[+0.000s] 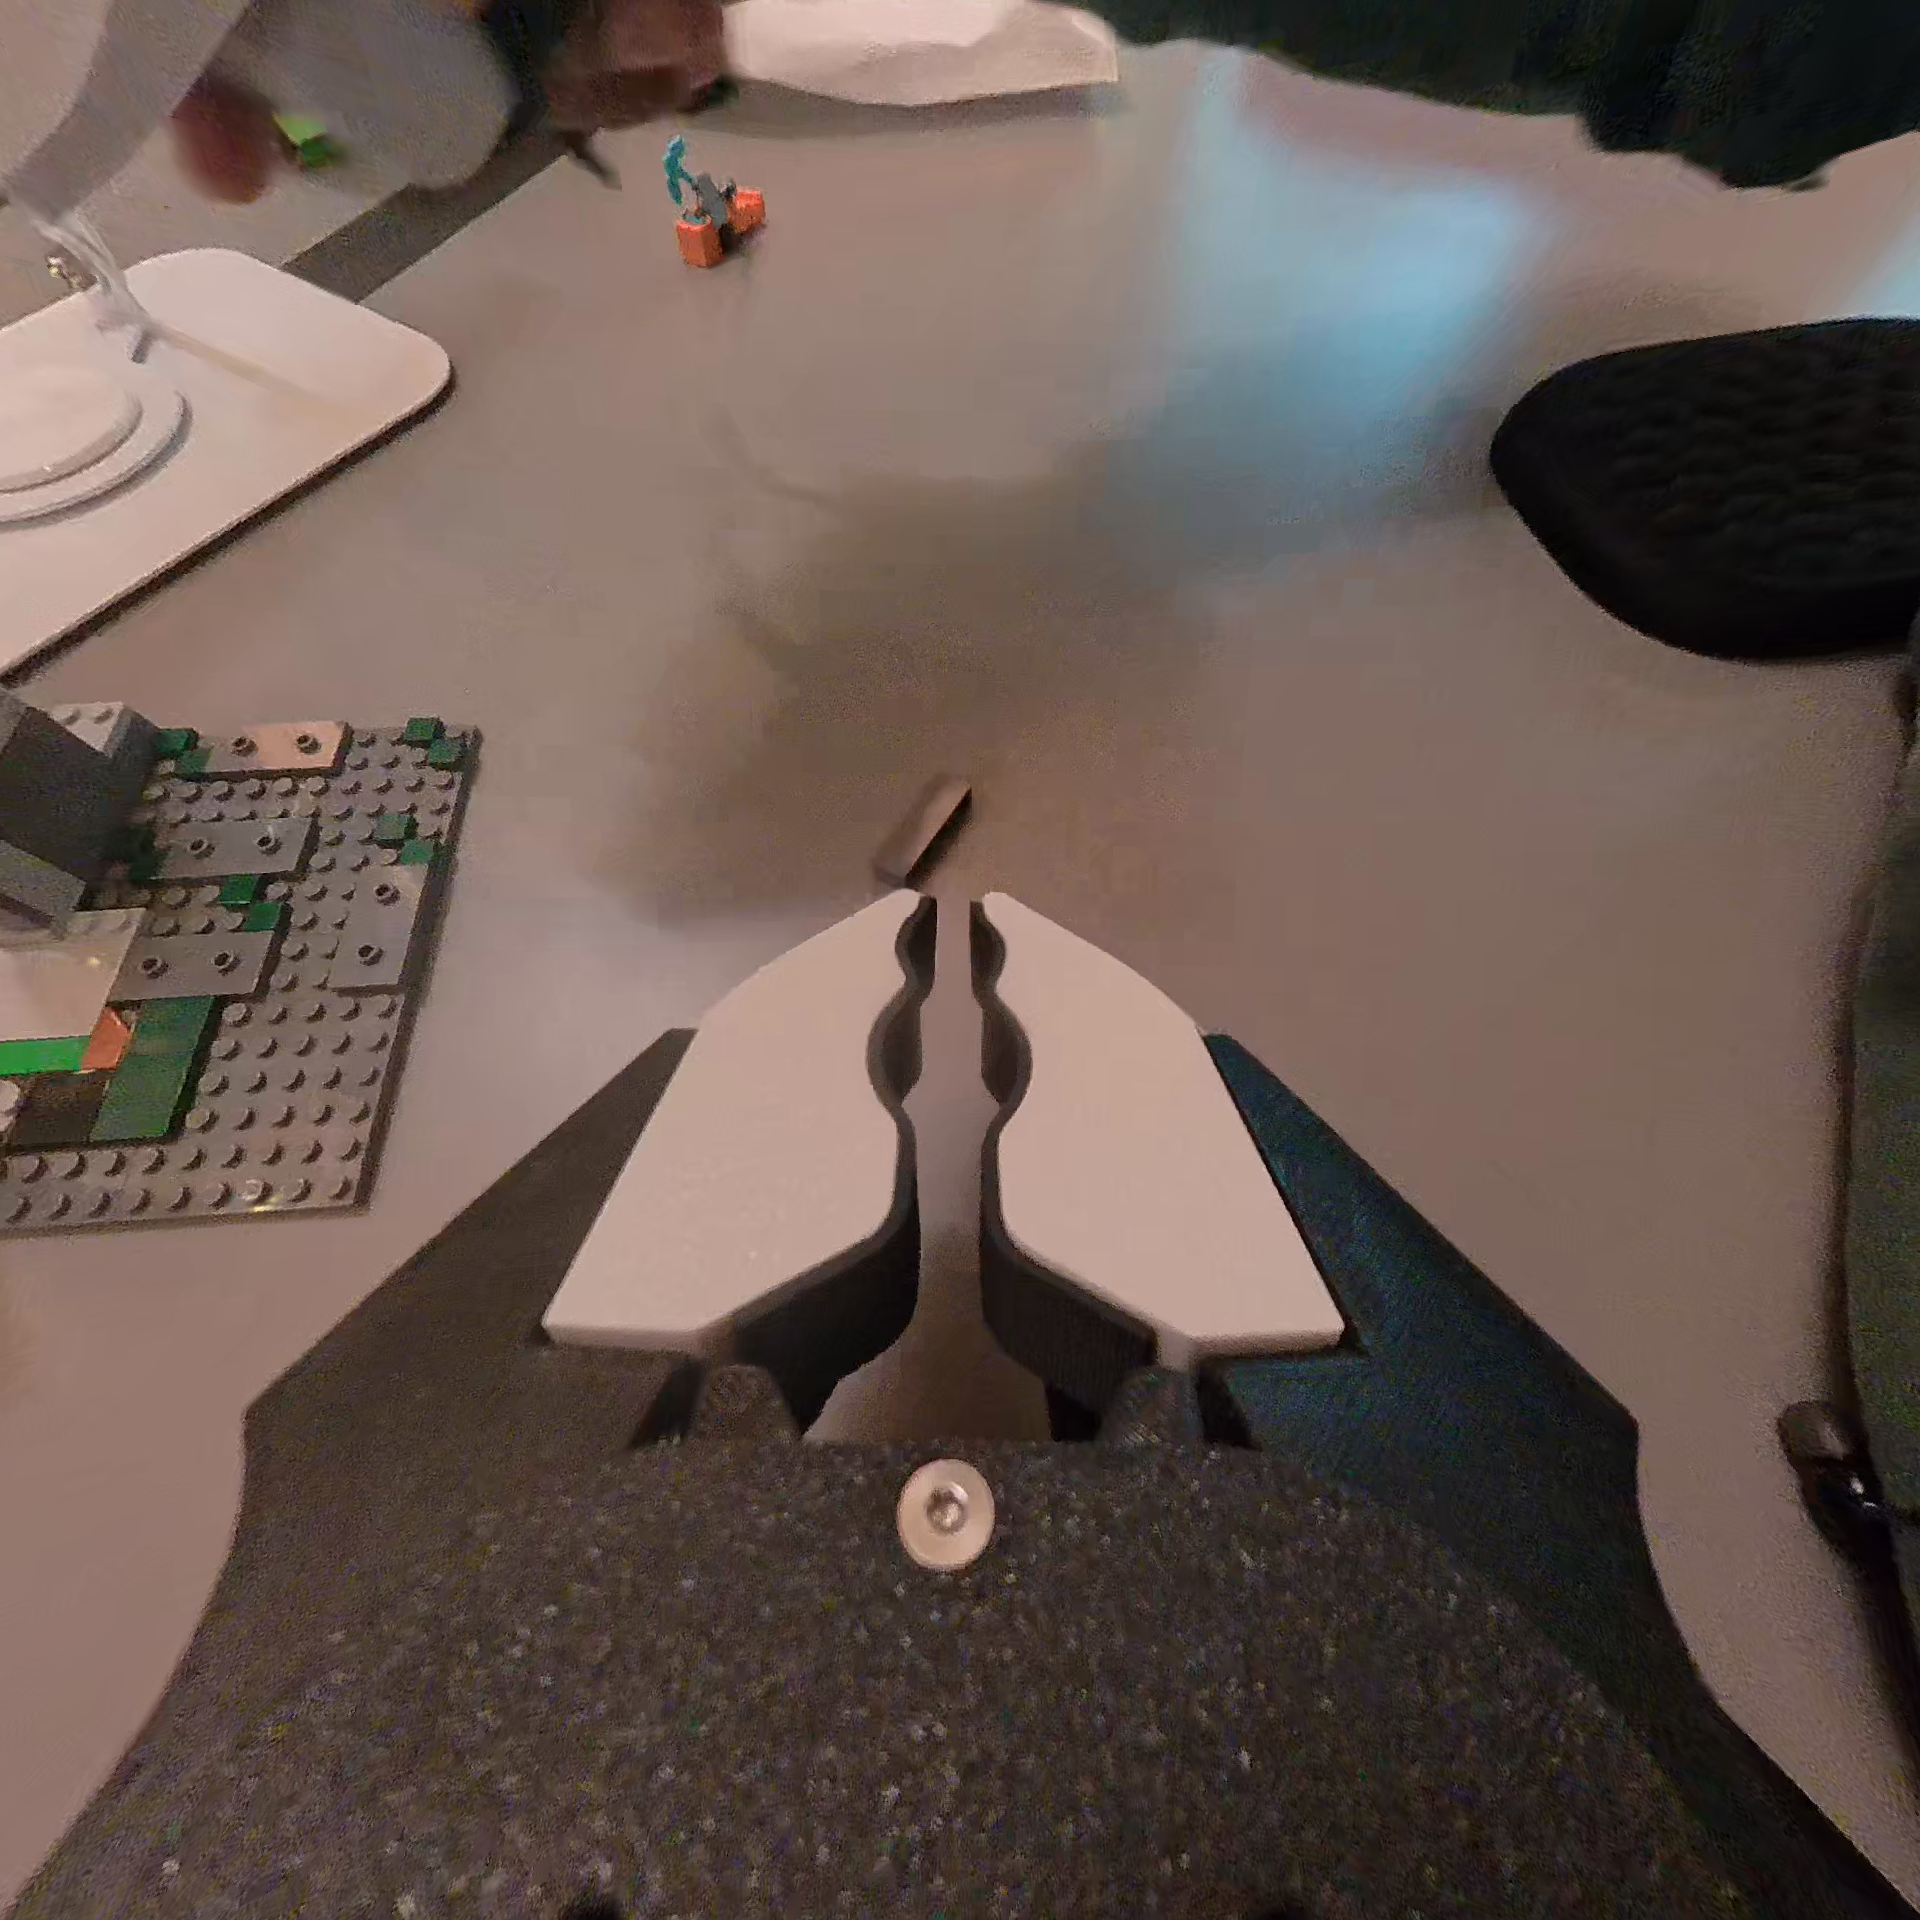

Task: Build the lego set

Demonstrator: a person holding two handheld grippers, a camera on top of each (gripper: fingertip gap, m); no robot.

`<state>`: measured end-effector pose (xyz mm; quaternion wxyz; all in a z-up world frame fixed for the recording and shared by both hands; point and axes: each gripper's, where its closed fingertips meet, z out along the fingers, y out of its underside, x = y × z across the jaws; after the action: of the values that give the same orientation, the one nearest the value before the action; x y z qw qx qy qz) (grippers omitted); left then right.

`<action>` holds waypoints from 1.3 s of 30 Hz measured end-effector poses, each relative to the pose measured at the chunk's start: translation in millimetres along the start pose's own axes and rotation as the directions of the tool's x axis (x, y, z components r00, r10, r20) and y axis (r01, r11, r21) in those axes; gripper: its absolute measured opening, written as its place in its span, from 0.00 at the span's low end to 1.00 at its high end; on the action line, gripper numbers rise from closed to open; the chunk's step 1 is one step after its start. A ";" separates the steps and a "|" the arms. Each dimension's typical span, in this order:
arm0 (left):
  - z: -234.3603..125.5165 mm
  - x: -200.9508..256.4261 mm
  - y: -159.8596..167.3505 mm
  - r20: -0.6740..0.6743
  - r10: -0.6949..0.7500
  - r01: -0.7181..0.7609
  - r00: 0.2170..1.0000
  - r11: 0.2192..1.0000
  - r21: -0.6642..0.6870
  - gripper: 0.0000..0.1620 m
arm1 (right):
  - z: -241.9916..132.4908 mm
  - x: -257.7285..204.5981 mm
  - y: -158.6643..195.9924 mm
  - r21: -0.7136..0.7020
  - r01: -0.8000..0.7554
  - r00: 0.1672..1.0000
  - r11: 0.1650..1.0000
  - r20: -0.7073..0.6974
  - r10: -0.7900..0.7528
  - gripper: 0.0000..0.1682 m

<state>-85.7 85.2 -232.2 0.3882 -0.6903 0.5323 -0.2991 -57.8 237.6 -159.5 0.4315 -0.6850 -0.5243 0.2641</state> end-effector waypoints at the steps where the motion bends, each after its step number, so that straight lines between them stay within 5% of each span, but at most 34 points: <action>1: 1.1 -0.9 2.6 0.009 0.000 0.000 1.000 1.000 -0.009 0.03 | -5.9 -17.0 -2.9 0.010 -0.051 0.999 0.999 -0.011 0.051 0.08; 6: -1.3 -24.0 11.8 0.125 -0.054 0.056 0.991 0.998 -0.019 0.00 | -17.7 -94.3 -12.0 0.079 -0.269 0.963 0.960 0.016 0.269 0.00; 14: -25.8 -76.7 9.7 0.366 -0.198 0.178 0.909 0.980 0.087 0.00 | -0.8 -139.5 -1.0 0.098 -0.503 0.850 0.859 -0.122 0.512 0.00; 21: -29.9 -91.0 21.5 0.430 -0.220 0.210 0.876 0.975 0.072 0.00 | 19.3 -205.6 -35.2 -0.081 -0.388 0.921 0.918 -0.064 0.384 0.00; 27: -25.7 -91.5 24.3 0.438 -0.234 0.230 0.868 0.971 0.062 0.00 | 12.9 -255.5 -72.0 -0.263 -0.104 0.994 0.959 0.002 0.108 0.00; 39: -59.8 -76.3 -14.8 0.505 -0.322 0.257 0.801 0.946 0.196 0.00 | -34.6 -273.5 -119.7 -0.165 -0.024 0.991 0.986 0.124 0.045 0.00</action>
<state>-147.1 148.0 -188.5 0.5094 -0.7949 0.2737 -0.1834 -173.3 -22.8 -63.5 0.3351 -0.7088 -0.5586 0.2709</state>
